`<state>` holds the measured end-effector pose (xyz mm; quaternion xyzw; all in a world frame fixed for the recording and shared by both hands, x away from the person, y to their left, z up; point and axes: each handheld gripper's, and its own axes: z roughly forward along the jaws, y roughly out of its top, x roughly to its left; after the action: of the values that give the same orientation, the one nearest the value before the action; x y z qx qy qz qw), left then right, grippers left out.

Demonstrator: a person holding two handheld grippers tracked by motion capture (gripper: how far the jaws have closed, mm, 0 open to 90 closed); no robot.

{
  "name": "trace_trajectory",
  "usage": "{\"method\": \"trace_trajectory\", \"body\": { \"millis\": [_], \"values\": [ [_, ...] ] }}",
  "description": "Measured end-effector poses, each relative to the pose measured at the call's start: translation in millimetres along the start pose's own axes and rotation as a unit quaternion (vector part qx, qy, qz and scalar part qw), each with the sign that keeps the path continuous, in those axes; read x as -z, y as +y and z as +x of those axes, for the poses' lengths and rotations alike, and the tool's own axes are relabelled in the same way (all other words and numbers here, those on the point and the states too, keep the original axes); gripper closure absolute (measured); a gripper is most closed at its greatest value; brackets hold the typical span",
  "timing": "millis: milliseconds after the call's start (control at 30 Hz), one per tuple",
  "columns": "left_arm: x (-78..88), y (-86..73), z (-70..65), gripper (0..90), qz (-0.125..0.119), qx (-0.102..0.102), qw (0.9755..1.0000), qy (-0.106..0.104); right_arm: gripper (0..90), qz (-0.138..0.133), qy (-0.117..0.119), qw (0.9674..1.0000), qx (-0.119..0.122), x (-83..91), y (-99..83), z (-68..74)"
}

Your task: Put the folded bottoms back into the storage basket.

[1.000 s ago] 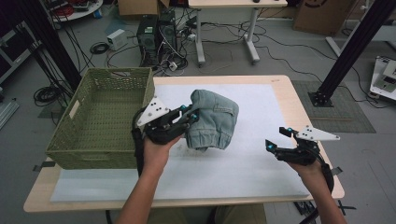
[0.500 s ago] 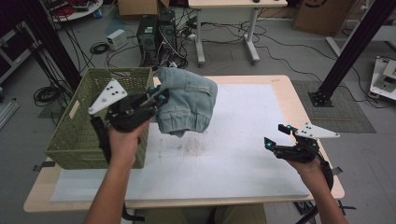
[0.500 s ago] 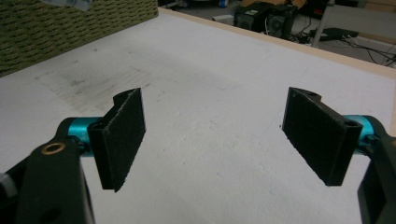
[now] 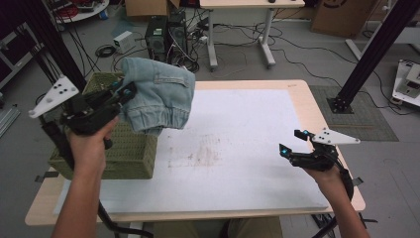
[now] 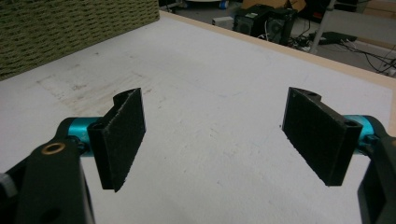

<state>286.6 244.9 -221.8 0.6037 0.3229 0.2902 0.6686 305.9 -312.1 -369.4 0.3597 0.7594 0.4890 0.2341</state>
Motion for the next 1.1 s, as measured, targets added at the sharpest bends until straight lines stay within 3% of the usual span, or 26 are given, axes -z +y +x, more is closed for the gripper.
{"method": "trace_trajectory", "body": {
  "millis": [300, 400, 433, 467, 500, 533, 567, 600, 633, 667, 700, 733, 933, 967, 1100],
  "values": [
    [32.8, -4.9, 29.3, 74.2, -0.001, 0.013, 0.9989, 0.044, 21.8, 0.002, -0.002, 1.0, 0.005, 0.2, 2.7, 1.8],
    [41.0, -12.8, 45.2, 74.2, 0.002, 0.035, 0.9969, 0.07, 21.8, 0.003, -0.001, 1.0, 0.007, -1.0, 2.7, 2.9],
    [42.5, -22.5, 60.4, 72.8, 0.011, 0.059, 0.9903, 0.126, 21.8, 0.003, -0.001, 1.0, 0.009, -2.1, 2.1, 3.9],
    [42.5, -22.5, 60.4, 67.7, 0.011, 0.059, 0.9903, 0.126, 21.8, 0.004, 0.0, 1.0, 0.008, -3.0, 1.7, 4.7],
    [41.5, -30.6, 72.5, 67.7, 0.026, 0.073, 0.983, 0.166, 21.8, 0.004, 0.0, 1.0, 0.008, -3.0, 1.7, 4.7],
    [40.7, -37.7, 82.0, 30.8, 0.042, 0.09, 0.9733, 0.207, 21.8, 0.008, 0.0, 0.9999, 0.012, -5.4, 0.9, 5.6],
    [41.5, -48.9, 94.7, 30.8, 0.062, 0.131, 0.9553, 0.258, 21.8, 0.008, 0.0, 0.9999, 0.012, -5.4, 0.9, 5.6],
    [44.5, -58.0, 99.5, 27.9, 0.052, 0.141, 0.9498, 0.274, 21.8, 0.01, 0.003, 0.9999, 0.013, -7.2, 0.2, 6.6],
    [45.7, -63.6, 100.0, 28.5, 0.049, 0.136, 0.9504, 0.275, 21.8, 0.011, 0.003, 0.9998, 0.015, -8.1, -0.8, 8.0],
    [44.5, -70.6, 98.0, 28.8, 0.057, 0.123, 0.955, 0.264, 21.8, 0.013, 0.006, 0.9998, 0.016, -8.6, -2.4, 9.2],
    [44.5, -70.6, 98.0, 29.0, 0.057, 0.123, 0.955, 0.264, 21.8, 0.013, 0.006, 0.9998, 0.016, -8.6, -2.4, 9.2],
    [43.6, -73.7, 95.7, 29.0, 0.057, 0.113, 0.9595, 0.252, 21.8, 0.016, 0.004, 0.9997, 0.017, -8.9, -3.1, 9.1],
    [40.2, -78.0, 83.2, 28.7, 0.052, 0.073, 0.9735, 0.21, 21.7, 0.016, 0.001, 0.9998, 0.014, -10.1, -3.1, 7.9],
    [39.2, -78.1, 80.8, 27.9, 0.051, 0.067, 0.9751, 0.205, 21.7, 0.018, 0.002, 0.9997, 0.013, -10.2, -2.8, 8.7],
    [36.8, -78.5, 75.5, 24.3, 0.047, 0.057, 0.9777, 0.197, 21.7, 0.018, 0.002, 0.9998, 0.01, -11.1, -2.6, 8.6]
  ]
}}
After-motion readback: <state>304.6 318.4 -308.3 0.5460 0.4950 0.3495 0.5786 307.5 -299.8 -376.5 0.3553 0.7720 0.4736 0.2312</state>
